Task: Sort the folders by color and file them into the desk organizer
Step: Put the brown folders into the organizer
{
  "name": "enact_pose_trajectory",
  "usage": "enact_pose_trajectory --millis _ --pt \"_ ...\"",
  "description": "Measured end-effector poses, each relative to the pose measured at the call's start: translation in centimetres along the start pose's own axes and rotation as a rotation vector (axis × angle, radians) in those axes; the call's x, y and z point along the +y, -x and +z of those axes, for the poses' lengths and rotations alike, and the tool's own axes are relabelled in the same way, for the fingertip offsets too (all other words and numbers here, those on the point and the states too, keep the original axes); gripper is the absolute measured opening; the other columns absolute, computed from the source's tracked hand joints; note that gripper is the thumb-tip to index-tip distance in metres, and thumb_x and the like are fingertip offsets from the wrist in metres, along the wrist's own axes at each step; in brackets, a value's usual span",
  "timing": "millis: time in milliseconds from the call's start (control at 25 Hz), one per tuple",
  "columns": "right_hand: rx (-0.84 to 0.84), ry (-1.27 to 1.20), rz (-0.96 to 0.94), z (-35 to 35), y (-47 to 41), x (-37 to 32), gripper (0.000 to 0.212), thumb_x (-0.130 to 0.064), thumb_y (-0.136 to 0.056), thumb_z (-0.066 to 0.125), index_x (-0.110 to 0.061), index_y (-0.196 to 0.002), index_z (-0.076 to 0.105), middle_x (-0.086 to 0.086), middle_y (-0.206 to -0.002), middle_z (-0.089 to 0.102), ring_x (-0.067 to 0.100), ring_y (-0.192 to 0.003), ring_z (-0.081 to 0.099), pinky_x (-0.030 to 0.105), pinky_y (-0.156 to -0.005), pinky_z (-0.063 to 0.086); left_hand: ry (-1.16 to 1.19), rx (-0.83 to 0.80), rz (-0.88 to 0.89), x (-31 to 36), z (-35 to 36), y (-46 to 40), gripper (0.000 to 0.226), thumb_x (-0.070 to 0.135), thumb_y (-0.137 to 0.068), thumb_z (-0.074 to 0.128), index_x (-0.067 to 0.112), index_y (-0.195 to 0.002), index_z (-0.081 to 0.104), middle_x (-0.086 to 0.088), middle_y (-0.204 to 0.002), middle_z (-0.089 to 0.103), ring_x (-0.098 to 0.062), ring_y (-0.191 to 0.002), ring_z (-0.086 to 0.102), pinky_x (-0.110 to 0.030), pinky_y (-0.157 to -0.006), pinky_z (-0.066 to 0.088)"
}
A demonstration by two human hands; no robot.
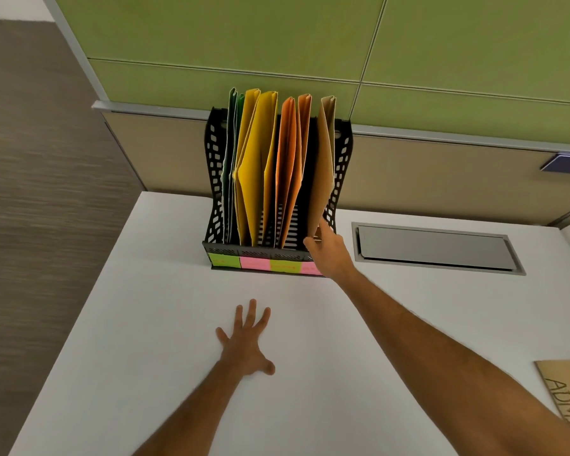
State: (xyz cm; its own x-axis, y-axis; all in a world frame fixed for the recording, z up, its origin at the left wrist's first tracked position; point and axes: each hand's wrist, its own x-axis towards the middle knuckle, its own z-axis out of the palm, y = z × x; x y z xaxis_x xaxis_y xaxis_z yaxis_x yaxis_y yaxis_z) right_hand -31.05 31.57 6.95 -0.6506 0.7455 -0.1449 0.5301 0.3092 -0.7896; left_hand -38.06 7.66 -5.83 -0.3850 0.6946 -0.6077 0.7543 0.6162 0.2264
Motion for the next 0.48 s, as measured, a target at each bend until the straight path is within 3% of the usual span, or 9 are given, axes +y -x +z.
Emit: enact_pose_trajectory --millis 120,240,320,480 --pt "-0.015 0.028 0.008 -0.7 4.7 1.1 0.065 -0.026 -0.099 0.054 -0.020 -0.155 0.021 0.007 -0.143 0.054 0.026 -0.125 0.057 0.042 -0.103 0.050 -0.003 0.010 -0.002 0.1 -0.4 0.5 0.135 0.062 -0.065 0.082 0.040 -0.157 -0.014 0.004 -0.162 -0.035 -0.028 -0.151 -0.028 -0.072 -0.114 0.002" --pt "0.002 0.049 0.012 -1.7 11.7 3.5 0.067 -0.023 -0.099 0.056 -0.021 -0.155 0.020 0.000 -0.151 0.044 0.015 -0.136 0.044 0.036 -0.111 0.039 0.026 0.038 -0.011 1.4 -0.1 2.2 0.126 0.051 -0.074 0.083 0.036 -0.159 -0.009 -0.001 -0.166 -0.026 -0.030 -0.154 -0.019 -0.062 -0.120 0.009" --pt "0.000 0.087 0.069 -2.0 15.6 5.8 0.069 -0.026 -0.099 0.054 -0.019 -0.157 0.016 0.001 -0.158 0.033 0.018 -0.144 0.035 0.034 -0.117 0.029 0.065 0.071 0.009 2.9 0.9 4.1 0.122 0.046 -0.077 0.081 0.035 -0.159 -0.008 -0.002 -0.167 -0.020 -0.029 -0.155 -0.015 -0.057 -0.122 0.009" --pt "-0.033 0.153 0.077 -3.0 22.7 10.2 0.069 -0.030 -0.101 0.051 -0.021 -0.157 0.012 -0.003 -0.163 0.021 0.016 -0.149 0.025 0.032 -0.121 0.020 0.146 0.110 0.051 6.1 3.7 8.6 0.115 0.049 -0.081 0.076 0.035 -0.159 -0.006 -0.001 -0.169 -0.012 -0.025 -0.156 -0.008 -0.051 -0.124 0.004"
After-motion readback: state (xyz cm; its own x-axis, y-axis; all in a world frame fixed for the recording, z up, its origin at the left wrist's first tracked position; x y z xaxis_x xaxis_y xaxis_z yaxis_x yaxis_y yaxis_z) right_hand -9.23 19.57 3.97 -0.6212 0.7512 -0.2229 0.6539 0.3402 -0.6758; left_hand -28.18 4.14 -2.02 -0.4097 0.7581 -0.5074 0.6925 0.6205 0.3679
